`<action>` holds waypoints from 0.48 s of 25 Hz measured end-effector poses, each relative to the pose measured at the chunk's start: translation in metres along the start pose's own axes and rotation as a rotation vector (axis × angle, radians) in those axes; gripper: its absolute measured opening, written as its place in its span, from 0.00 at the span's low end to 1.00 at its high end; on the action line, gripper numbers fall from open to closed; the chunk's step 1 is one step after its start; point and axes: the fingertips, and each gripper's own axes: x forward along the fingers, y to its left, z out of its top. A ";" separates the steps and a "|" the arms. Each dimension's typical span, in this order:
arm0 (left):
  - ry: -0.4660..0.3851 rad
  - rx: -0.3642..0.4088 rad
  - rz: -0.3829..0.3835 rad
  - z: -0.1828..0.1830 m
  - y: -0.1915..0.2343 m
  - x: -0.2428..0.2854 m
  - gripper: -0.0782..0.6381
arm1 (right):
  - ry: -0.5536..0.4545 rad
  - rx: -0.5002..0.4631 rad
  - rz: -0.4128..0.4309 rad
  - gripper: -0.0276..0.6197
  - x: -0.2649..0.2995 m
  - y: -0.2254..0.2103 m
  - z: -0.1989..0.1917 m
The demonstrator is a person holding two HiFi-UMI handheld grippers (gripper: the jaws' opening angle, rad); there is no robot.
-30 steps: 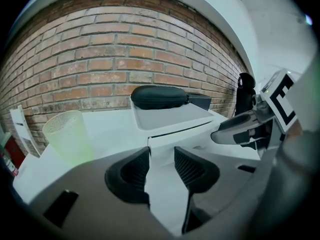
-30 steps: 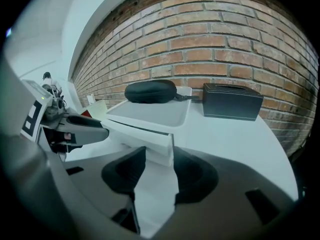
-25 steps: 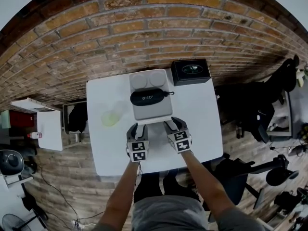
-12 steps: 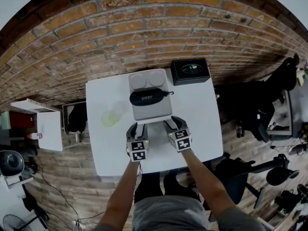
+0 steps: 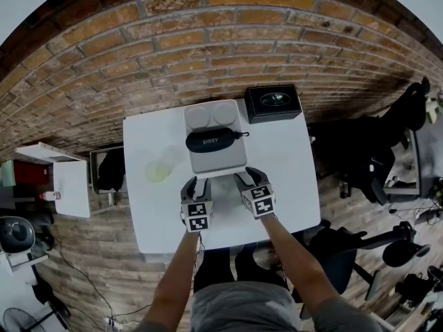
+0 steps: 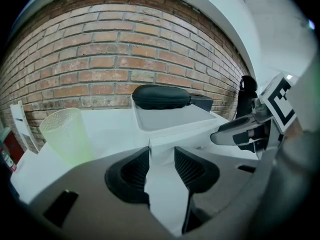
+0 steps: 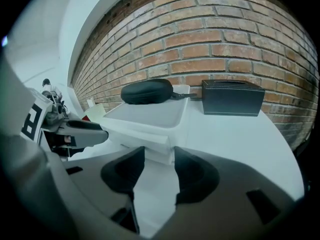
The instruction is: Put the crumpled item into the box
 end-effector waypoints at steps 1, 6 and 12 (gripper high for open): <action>-0.004 0.000 0.001 0.002 0.000 -0.001 0.32 | -0.001 0.001 0.002 0.35 0.000 0.000 0.000; -0.020 0.002 0.002 0.008 0.000 -0.005 0.32 | 0.002 -0.006 0.009 0.36 -0.001 0.002 0.000; -0.004 0.004 0.010 0.005 0.004 -0.002 0.32 | 0.014 -0.011 0.001 0.35 0.000 0.000 0.000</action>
